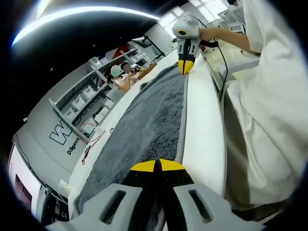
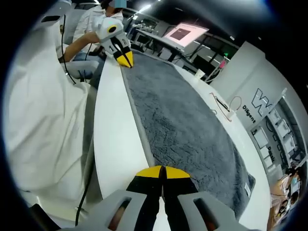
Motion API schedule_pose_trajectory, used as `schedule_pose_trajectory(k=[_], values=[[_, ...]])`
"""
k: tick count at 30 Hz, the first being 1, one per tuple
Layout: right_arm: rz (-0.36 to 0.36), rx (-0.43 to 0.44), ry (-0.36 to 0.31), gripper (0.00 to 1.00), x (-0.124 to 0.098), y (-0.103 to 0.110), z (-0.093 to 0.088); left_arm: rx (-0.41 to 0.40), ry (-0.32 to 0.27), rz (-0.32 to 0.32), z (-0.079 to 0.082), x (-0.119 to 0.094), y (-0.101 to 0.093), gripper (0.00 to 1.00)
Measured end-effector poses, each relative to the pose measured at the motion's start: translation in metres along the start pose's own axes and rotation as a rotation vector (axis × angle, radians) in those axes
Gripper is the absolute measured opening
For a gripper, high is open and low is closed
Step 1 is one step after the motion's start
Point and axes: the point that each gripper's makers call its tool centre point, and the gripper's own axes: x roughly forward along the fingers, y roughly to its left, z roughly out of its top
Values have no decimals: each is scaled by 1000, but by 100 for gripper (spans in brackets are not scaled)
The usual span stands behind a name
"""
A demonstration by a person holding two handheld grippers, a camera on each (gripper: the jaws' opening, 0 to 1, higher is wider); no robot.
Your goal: Open the folded towel by lifting each exposed corner and separating the folded layers until the towel lies flat within the target outline without major curled edges
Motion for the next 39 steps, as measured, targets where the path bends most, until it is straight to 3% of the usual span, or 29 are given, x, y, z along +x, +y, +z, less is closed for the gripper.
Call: schedule_pose_trajectory(k=[7, 9, 11, 12, 17, 22, 24, 26, 29, 34, 37, 39], values=[[7, -41, -5, 0, -1, 1, 2, -26, -1, -15, -3, -5, 3, 1], [7, -17, -45, 0, -4, -2, 5, -16, 17, 8, -9, -8, 9, 1], [-42, -5, -120, 0, -11, -15, 10, -25, 47, 37, -20, -16, 20, 1], [-56, 0, -125, 0, -14, -19, 8, -29, 55, 48, -24, -19, 23, 1], [-123, 42, -86, 0, -25, -38, -13, -82, 75, 80, -42, -34, 37, 1], [-148, 83, -44, 0, -26, -47, -34, -80, 136, 106, -61, -42, 43, 1], [-153, 43, -10, 0, -29, -48, -45, -106, 128, 123, -65, -46, 48, 1], [-174, 23, -33, 0, -34, -52, -46, -141, 116, 126, -65, -50, 50, 1], [-173, 116, -38, 0, -41, -57, -55, -145, 141, 141, -73, -55, 55, 1], [-166, 126, 22, 0, -43, -56, -75, -147, 191, 154, -90, -61, 57, 1], [-162, 75, 54, 0, -40, -53, -83, -160, 191, 148, -93, -62, 57, 1], [-162, 104, 35, 0, -42, -54, -81, -171, 191, 144, -93, -63, 56, 1]])
